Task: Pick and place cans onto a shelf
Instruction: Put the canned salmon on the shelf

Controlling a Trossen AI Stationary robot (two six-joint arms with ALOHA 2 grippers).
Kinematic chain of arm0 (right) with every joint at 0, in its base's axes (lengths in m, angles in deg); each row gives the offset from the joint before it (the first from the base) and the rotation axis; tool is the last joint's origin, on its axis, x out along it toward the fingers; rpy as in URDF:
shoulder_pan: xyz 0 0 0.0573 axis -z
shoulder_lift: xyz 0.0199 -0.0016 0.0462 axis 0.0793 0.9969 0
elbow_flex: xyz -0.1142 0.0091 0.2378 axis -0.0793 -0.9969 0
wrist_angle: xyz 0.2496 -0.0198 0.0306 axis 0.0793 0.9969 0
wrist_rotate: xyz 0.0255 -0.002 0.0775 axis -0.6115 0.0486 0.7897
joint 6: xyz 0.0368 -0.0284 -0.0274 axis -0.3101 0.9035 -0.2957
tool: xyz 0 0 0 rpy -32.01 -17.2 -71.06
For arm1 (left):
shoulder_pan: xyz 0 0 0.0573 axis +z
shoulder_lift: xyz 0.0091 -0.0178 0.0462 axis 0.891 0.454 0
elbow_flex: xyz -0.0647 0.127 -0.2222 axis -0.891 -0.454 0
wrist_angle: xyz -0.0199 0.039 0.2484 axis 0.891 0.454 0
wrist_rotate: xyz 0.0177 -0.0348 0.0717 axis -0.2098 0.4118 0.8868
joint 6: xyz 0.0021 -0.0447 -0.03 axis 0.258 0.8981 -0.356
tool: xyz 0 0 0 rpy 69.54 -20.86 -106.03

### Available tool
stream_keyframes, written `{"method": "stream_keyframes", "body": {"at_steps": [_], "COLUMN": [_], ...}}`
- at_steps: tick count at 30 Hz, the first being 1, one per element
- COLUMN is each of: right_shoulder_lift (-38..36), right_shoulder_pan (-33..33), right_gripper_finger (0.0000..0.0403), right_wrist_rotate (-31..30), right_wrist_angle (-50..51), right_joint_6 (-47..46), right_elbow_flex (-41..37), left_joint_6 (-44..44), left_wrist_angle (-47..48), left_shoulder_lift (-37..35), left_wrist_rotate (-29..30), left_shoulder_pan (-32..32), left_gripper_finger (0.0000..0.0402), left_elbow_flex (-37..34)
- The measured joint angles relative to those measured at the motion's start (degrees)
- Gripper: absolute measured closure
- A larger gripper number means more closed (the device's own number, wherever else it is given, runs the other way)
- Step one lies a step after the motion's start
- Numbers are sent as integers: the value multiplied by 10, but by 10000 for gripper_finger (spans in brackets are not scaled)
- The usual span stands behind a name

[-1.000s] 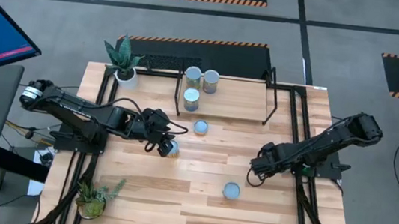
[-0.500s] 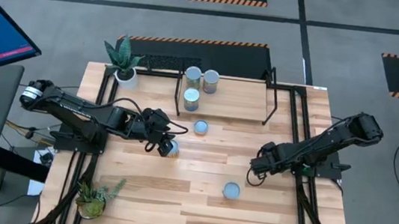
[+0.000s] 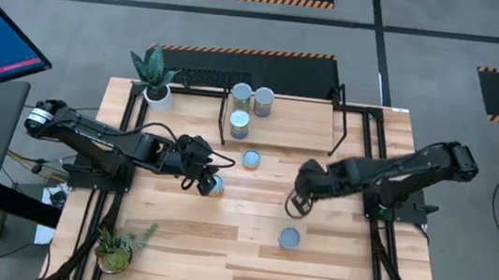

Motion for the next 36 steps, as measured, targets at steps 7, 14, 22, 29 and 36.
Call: {"method": "stream_keyframes", "body": {"at_steps": [7, 14, 22, 29, 36], "right_shoulder_lift": [0, 22, 131, 217, 245], "right_shoulder_pan": [146, 329, 453, 511, 531], "right_gripper_finger": [399, 399, 399, 397, 399], "right_wrist_rotate": [-33, 3, 32, 31, 28], "right_wrist_angle": [3, -7, -11, -24, -63], "right_joint_6": [204, 461, 630, 669, 679], "right_elbow_flex": [99, 126, 131, 131, 132], "left_joint_6": [4, 8, 9, 25, 30], "left_wrist_angle": [0, 0, -2, -2, 0], "left_shoulder_lift": [0, 0, 0, 0, 0], "left_wrist_rotate": [0, -1, 4, 14, 26], "left_shoulder_pan": [0, 0, 0, 0, 1], "left_gripper_finger": [239, 239, 239, 239, 239], "left_elbow_flex": [0, 0, 0, 0, 0]}}
